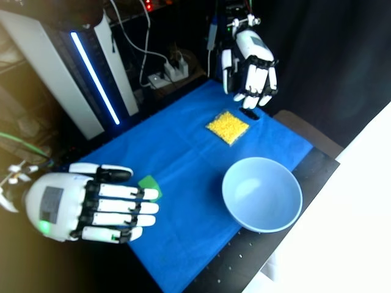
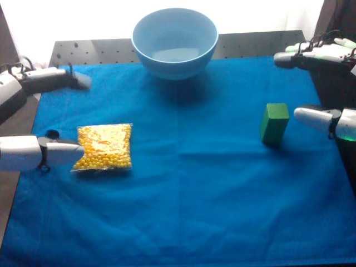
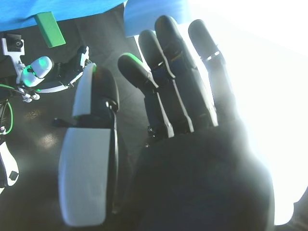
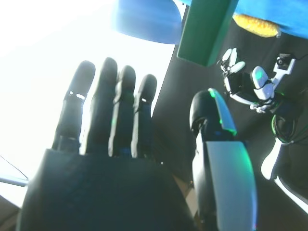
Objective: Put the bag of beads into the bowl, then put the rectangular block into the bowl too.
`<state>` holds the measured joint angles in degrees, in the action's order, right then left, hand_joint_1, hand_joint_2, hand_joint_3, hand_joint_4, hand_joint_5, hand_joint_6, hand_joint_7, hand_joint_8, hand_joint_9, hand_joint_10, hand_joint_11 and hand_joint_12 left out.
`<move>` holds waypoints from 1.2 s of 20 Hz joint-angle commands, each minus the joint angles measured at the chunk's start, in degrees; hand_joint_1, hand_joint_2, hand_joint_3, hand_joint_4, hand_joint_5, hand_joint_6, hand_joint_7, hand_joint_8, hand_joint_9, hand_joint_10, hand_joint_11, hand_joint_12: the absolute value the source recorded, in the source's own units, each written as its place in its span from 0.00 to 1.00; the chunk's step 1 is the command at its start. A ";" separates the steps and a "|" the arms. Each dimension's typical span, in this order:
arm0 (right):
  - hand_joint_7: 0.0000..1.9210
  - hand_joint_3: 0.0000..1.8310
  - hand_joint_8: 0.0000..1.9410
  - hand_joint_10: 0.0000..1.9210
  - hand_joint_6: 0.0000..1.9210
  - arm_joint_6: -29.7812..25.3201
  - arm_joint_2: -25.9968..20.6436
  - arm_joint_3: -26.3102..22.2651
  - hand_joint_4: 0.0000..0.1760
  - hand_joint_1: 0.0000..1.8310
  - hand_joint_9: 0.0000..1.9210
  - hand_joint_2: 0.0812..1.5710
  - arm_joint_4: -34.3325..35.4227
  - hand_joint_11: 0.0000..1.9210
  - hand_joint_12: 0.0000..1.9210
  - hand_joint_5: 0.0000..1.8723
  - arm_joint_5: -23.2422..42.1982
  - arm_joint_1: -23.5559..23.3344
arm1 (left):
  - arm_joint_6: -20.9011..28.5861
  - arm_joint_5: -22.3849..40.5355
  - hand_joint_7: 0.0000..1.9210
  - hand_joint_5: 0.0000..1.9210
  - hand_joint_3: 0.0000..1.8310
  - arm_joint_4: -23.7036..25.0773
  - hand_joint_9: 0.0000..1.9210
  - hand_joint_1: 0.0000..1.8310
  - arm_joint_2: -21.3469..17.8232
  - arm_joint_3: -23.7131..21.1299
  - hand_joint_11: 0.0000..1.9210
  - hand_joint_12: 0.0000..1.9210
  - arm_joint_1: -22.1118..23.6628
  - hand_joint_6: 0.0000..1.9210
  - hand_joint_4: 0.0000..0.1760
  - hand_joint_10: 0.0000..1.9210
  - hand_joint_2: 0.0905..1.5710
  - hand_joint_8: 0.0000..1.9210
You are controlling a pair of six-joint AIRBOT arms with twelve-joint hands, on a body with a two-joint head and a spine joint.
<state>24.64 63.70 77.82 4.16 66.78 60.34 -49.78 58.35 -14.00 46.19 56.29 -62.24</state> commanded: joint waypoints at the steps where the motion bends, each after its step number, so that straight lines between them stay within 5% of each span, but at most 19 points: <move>1: 0.16 0.01 0.00 0.01 0.00 -0.25 -0.06 0.20 0.38 0.39 0.13 0.76 1.03 0.03 0.29 0.21 6.94 -0.37 | 0.21 6.19 0.09 0.13 0.00 -0.11 0.07 0.44 -0.13 0.36 0.00 0.19 0.74 0.00 0.60 0.01 0.62 0.00; 2: 0.16 0.01 0.00 0.01 0.00 -0.25 -0.06 0.17 0.39 0.41 0.14 0.77 0.88 0.04 0.29 0.22 6.94 -0.37 | 0.21 5.78 0.09 0.12 0.00 0.07 0.07 0.45 -0.17 0.47 0.00 0.18 0.82 0.00 0.61 0.00 0.62 0.00; 4: 0.16 0.00 0.00 0.01 0.00 -0.25 -0.06 0.13 0.58 0.42 0.14 0.77 0.63 0.03 0.29 0.22 6.95 -0.38 | 0.22 4.40 0.09 0.09 0.00 0.83 0.06 0.47 -0.16 0.83 0.00 0.16 1.42 0.00 0.52 0.00 0.62 0.00; 7: 0.17 0.00 0.00 0.00 0.00 -0.25 -0.06 0.01 0.65 0.41 0.14 0.77 0.61 0.04 0.29 0.22 6.94 -0.38 | 0.23 -2.06 0.08 0.08 0.00 4.43 0.07 0.45 1.10 2.41 0.00 0.23 5.04 0.00 0.57 0.00 0.58 0.00; 10: 0.15 0.00 0.00 0.00 0.00 -0.25 -0.07 -0.20 0.44 0.42 0.14 0.78 0.44 0.02 0.38 0.22 6.95 -0.37 | 0.37 -9.13 0.11 0.10 0.00 7.40 0.08 0.43 2.61 4.19 0.00 0.25 7.78 0.00 0.30 0.00 0.56 0.00; 11: 0.15 0.00 0.00 0.00 0.00 -0.25 -0.07 -0.18 0.38 0.41 0.14 0.78 0.44 0.02 0.41 0.21 6.95 -0.37 | 0.53 -11.02 0.12 0.12 0.00 8.50 0.10 0.47 2.92 4.57 0.00 0.26 8.25 0.00 0.06 0.01 0.56 0.00; 14: 0.13 0.00 0.00 0.00 0.00 -0.25 -0.08 -0.21 0.27 0.46 0.10 0.80 0.44 0.00 0.31 0.21 6.95 -0.37 | 2.54 -16.97 0.13 0.12 0.00 12.50 0.13 0.50 4.45 6.35 0.00 0.38 10.26 0.00 0.10 0.00 0.56 0.00; 16: 0.12 0.00 0.00 0.00 0.00 -0.25 -0.08 -0.35 0.22 0.44 0.09 0.81 0.36 0.00 0.28 0.20 6.95 -0.37 | 2.54 -21.00 0.14 0.12 0.00 14.13 0.14 0.49 5.40 7.51 0.00 0.43 11.27 0.00 0.03 0.00 0.57 0.00; 18: 0.13 0.00 0.00 0.00 0.00 -0.25 -0.08 -0.42 0.24 0.44 0.11 0.80 0.31 0.00 0.35 0.21 6.95 -0.37 | 2.54 -22.54 0.16 0.14 0.00 14.33 0.17 0.51 6.64 8.59 0.00 0.46 11.69 0.00 0.00 0.01 0.57 0.01; 20: 0.15 0.00 0.00 0.01 0.00 -0.25 -0.08 -0.51 0.09 0.44 0.13 0.80 0.31 0.00 0.41 0.22 6.95 -0.36 | 2.55 -22.84 0.17 0.14 0.00 14.03 0.17 0.47 7.46 9.35 0.00 0.45 12.08 0.00 0.00 0.00 0.57 0.00; 23: 0.15 0.00 0.00 0.00 0.00 -0.25 -0.08 -0.57 0.04 0.43 0.13 0.81 0.31 0.00 0.39 0.21 6.95 -0.28 | 2.56 -22.48 0.20 0.14 0.00 13.15 0.19 0.45 8.34 10.08 0.00 0.51 12.36 0.00 0.12 0.01 0.59 0.00; 24: 0.15 0.00 0.00 0.00 0.00 -0.25 -0.08 -0.63 0.01 0.42 0.13 0.81 0.31 0.00 0.38 0.20 6.95 -0.22 | 2.56 -22.47 0.21 0.16 0.00 12.97 0.21 0.43 8.53 10.25 0.00 0.53 12.36 0.00 0.04 0.01 0.60 0.01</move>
<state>24.67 63.70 77.25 3.25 66.76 60.34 -47.37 29.85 -0.45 54.41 66.41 -50.46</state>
